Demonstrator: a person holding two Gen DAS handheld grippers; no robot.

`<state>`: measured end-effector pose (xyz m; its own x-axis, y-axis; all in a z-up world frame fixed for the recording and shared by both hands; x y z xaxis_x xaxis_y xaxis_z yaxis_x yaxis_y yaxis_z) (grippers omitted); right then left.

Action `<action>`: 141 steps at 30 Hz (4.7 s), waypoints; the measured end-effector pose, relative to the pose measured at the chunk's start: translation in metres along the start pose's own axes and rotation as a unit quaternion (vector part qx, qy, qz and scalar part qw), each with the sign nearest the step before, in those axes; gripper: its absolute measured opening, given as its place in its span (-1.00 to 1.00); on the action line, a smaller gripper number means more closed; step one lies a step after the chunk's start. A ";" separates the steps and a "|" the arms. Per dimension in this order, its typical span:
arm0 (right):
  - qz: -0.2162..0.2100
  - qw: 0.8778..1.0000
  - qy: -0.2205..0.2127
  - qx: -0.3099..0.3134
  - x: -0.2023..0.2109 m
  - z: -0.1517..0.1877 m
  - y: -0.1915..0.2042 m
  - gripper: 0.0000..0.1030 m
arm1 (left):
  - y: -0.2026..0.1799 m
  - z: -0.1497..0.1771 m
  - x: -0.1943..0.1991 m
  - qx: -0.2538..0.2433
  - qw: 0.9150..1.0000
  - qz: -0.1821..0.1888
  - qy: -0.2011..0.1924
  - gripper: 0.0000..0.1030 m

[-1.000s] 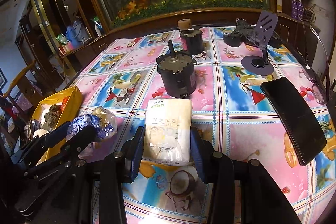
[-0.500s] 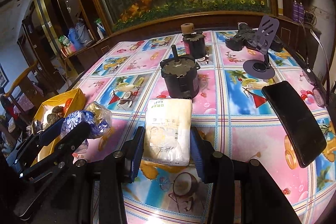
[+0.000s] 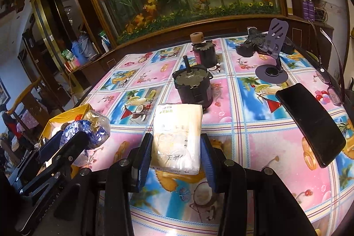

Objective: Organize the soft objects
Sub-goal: 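Lift the Vinda pack and Face pack above the table with both tools, then carry the Vinda pack and Face pack over the tray with both tools, then lower the Vinda pack into the tray and open the left tool while the right tool releases the Face pack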

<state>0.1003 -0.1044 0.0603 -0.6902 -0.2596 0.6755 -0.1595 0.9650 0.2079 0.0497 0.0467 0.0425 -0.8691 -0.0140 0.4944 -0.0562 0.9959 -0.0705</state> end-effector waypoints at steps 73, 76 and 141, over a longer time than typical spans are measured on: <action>-0.146 0.969 0.037 0.195 -0.010 0.065 0.271 -0.11 | 0.252 0.069 0.108 0.203 0.970 -0.133 0.003 0.02; -0.144 0.970 0.041 0.193 -0.016 0.064 0.273 -0.11 | 0.252 0.070 0.106 0.200 0.971 -0.130 0.006 0.02; -0.113 0.967 0.071 0.216 -0.043 0.061 0.283 -0.09 | 0.250 0.070 0.092 0.185 0.975 -0.116 0.035 0.02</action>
<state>0.0416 0.1820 0.0472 -0.5049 -0.4378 0.7439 -0.5952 0.8008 0.0673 -0.0786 0.2882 0.0094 -0.7775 -0.2158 0.5907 -0.4317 0.8661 -0.2519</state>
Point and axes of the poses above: each gripper's, at about its wrist camera, not at the fingertips, and x roughly against the way its jaws point, y to its left, z to its underside, the point moved 6 cm from there along -x, roughly the way its jaws point, and after that the axes turned 9 degrees about z, right-handed, at the moved point
